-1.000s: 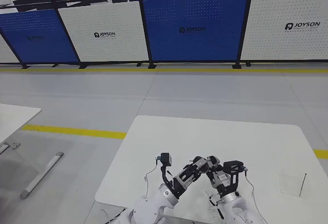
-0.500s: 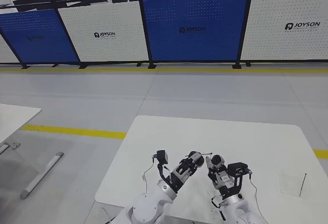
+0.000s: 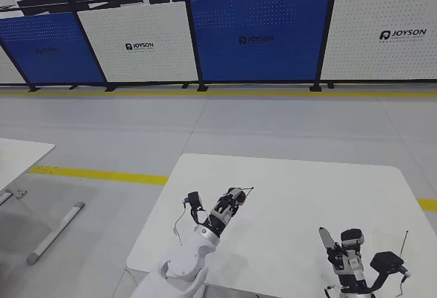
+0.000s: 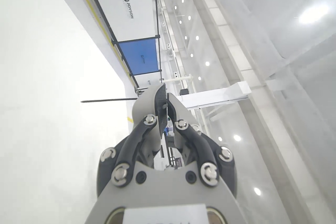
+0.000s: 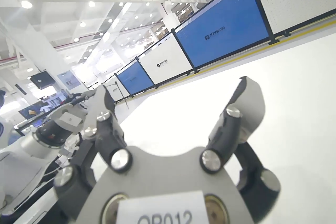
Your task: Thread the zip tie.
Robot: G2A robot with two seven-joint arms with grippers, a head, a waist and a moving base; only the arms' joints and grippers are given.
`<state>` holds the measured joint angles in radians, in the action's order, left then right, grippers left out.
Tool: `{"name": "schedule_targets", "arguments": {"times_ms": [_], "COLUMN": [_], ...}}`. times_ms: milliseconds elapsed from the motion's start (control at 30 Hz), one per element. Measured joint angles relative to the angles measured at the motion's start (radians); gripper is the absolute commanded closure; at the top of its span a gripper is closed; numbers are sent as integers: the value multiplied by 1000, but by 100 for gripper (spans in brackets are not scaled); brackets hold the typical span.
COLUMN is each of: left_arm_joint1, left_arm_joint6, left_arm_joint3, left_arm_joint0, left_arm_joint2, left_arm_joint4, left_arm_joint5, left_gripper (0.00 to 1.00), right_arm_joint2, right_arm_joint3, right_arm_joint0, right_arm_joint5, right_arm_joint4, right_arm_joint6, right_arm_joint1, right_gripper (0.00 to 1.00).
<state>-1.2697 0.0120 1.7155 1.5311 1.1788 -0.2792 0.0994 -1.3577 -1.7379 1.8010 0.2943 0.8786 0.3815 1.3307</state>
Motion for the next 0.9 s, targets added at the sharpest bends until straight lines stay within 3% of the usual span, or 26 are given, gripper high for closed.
{"name": "schedule_targets", "arguments": {"times_ms": [533, 633, 900], "left_arm_joint1": [-1, -2, -7], "left_arm_joint6": [1, 21, 79], "left_arm_joint3": [-5, -21, -74], "left_arm_joint0": [3, 4, -18], "left_arm_joint2": [-3, 17, 50], "left_arm_joint4": [4, -33, -82], "left_arm_joint5": [-7, -7, -28], "left_gripper": [100, 100, 100], "right_arm_joint2": [-8, -57, -174], "right_arm_joint3": [-13, -31, -77], "right_arm_joint0": [5, 28, 62], "right_arm_joint5": [12, 48, 46], "right_arm_joint4": [-10, -113, -375], "right_arm_joint6": [-23, -53, -103], "right_arm_joint1": [-2, -10, -46], "right_gripper": [0, 0, 0]}}
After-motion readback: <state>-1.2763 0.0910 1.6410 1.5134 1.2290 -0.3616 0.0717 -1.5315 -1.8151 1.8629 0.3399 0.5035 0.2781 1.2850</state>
